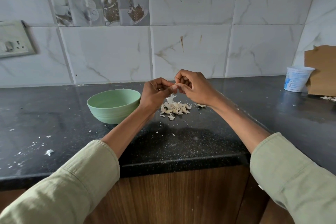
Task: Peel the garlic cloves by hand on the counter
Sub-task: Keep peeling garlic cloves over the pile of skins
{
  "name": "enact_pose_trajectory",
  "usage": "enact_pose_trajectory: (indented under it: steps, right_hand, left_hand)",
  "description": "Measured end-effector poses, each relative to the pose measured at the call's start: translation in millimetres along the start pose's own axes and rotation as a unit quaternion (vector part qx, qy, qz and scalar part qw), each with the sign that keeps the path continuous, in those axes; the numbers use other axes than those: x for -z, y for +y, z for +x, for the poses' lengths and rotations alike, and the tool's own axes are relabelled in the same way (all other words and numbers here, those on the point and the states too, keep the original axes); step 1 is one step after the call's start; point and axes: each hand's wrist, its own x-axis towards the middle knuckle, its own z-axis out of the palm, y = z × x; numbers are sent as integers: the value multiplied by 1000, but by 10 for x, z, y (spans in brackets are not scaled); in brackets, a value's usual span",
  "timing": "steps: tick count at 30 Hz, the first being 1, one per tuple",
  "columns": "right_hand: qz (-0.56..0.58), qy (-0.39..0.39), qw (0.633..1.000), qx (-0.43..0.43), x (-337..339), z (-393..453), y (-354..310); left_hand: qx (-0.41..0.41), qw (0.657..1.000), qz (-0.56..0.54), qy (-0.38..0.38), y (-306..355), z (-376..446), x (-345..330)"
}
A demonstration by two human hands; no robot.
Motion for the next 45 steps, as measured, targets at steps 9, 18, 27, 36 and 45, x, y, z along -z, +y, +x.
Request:
enact_pose_trajectory:
  steps: [9, 18, 27, 36, 45]
  right_hand:
    - [-42, -13, 999, -18, -106, 21, -1]
    - [-26, -43, 999, -15, -83, -6, -44]
    - [24, 44, 999, -19, 30, 30, 26]
    - [-22, 41, 999, -16, 38, 28, 10]
    - [-41, 48, 998, -6, 26, 26, -23]
  left_hand:
    - [63, 994, -82, 19, 1, 7, -46]
    - [122, 977, -169, 33, -12, 47, -26]
    - [138, 977, -159, 32, 48, 40, -26]
    - [132, 983, -126, 21, 32, 21, -27]
    - [122, 986, -107, 27, 27, 26, -21]
